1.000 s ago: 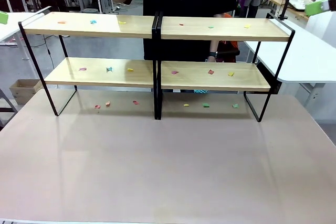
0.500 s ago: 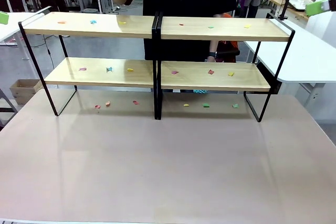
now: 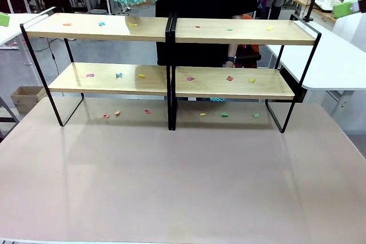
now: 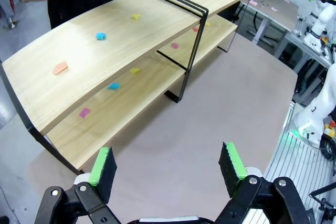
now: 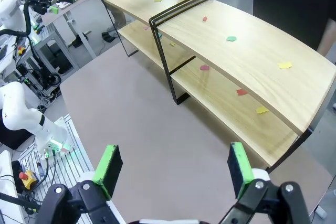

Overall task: Clean the shelves.
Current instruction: Pick up the Duster when the human hands it over.

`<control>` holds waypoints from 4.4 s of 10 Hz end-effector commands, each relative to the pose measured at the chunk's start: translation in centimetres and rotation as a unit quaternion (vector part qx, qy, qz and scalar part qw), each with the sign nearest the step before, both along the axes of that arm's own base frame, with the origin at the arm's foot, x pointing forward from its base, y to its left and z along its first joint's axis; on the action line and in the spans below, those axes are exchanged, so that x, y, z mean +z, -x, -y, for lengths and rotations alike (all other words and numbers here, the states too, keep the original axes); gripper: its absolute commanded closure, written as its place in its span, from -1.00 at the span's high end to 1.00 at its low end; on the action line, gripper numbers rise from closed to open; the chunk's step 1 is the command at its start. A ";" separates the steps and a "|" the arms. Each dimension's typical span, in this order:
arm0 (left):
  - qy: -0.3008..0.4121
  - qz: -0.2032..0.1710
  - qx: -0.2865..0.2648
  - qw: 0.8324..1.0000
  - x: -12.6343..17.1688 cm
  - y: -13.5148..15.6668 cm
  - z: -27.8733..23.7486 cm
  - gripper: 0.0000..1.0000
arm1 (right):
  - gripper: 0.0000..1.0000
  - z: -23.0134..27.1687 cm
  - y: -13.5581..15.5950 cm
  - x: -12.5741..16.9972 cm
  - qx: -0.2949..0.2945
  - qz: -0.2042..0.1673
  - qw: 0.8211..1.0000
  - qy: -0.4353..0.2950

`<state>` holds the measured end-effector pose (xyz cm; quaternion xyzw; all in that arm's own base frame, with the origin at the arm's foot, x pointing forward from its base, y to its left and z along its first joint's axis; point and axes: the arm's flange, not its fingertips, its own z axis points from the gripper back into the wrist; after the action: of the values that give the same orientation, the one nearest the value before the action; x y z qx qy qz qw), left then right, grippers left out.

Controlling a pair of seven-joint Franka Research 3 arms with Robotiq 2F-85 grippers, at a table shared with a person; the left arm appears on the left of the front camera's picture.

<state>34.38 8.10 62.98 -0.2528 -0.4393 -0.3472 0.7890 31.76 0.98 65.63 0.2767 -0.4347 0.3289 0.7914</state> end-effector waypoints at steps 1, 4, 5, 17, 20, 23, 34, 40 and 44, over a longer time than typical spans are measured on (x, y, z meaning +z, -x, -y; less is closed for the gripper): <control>0.006 0.006 -0.007 1.000 0.2 0.0 0.2 1.00 | 1.00 -0.1 0.0 0.0 0.000 0.001 1.000 -0.001; 0.006 0.006 -0.007 1.000 0.2 0.0 0.2 1.00 | 1.00 -0.1 0.0 0.0 0.000 0.001 1.000 -0.001; 0.006 0.006 -0.007 1.000 0.2 0.0 0.2 1.00 | 1.00 -0.1 0.0 0.0 0.000 0.001 1.000 -0.001; 0.210 -0.410 -0.087 0.883 6.0 -14.9 9.8 1.00 | 1.00 -0.1 0.0 0.0 0.000 0.001 1.000 -0.001; 0.190 -0.427 -0.094 0.879 5.8 -14.4 12.5 1.00 | 1.00 -0.1 0.0 0.0 0.000 0.001 1.000 -0.001; 0.199 -0.437 -0.123 0.868 5.8 -14.8 13.6 1.00 | 1.00 -0.1 0.0 0.0 0.000 0.001 1.000 -0.001; 0.236 -0.501 -0.050 0.831 4.6 -17.6 18.7 -0.20 | 1.00 -0.1 0.0 0.0 0.000 0.001 1.000 -0.001; 0.223 -0.467 -0.007 0.856 4.7 -17.5 18.4 -1.00 | 1.00 -0.1 0.0 0.0 0.000 0.001 1.000 -0.001; 0.219 -0.468 -0.013 0.856 4.7 -17.2 17.9 -1.00 | 1.00 -0.1 0.0 0.0 0.000 0.001 1.000 -0.001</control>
<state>52.52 -9.82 67.41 -0.5573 -0.0774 -0.0925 0.8215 31.78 0.95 65.59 0.2758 -0.4338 0.3285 0.7923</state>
